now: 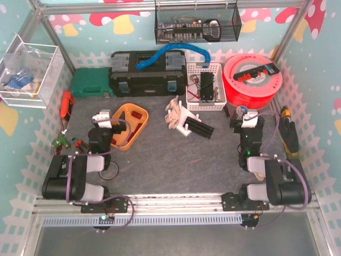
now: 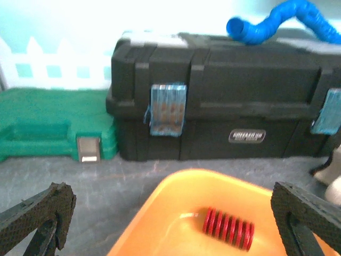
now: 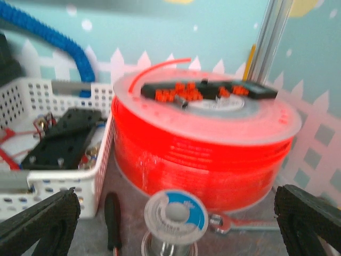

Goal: Install the large spring

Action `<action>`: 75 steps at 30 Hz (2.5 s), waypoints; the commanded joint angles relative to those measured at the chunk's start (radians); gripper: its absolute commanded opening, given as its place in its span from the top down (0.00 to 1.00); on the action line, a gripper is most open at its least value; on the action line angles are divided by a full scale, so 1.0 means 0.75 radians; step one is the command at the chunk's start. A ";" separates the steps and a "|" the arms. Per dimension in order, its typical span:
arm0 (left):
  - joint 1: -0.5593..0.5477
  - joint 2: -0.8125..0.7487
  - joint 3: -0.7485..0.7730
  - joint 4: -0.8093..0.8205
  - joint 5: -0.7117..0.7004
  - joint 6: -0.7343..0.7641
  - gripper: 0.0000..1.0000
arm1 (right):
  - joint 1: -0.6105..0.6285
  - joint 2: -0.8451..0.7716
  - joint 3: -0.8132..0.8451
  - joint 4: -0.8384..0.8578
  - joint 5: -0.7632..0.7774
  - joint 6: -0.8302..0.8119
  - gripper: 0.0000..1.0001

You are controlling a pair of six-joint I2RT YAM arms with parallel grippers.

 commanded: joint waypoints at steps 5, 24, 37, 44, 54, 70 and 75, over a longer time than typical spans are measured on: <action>-0.013 -0.339 0.286 -0.709 -0.035 -0.063 0.01 | -0.002 -0.335 0.204 -0.647 -0.055 0.106 0.01; -0.015 -0.790 0.407 -1.242 0.166 -0.822 0.01 | -0.002 -0.633 0.516 -1.357 -0.498 0.444 0.02; -0.434 -0.515 0.507 -1.182 0.155 -0.659 0.01 | 0.085 -0.340 0.527 -1.366 -0.602 0.372 0.10; -0.739 -0.349 0.582 -1.168 0.002 -0.522 0.01 | 0.272 -0.196 0.579 -1.418 -0.554 0.120 0.07; -0.880 -0.294 0.413 -0.985 -0.173 -0.423 0.01 | 0.426 0.052 0.746 -1.583 -0.476 -0.295 0.01; -0.893 -0.606 0.159 -0.808 -0.603 -0.295 0.01 | 0.428 0.422 0.978 -1.812 -0.481 -0.595 0.09; -0.894 -0.610 0.157 -0.804 -0.594 -0.297 0.01 | 0.426 0.466 0.979 -1.766 -0.486 -0.615 0.07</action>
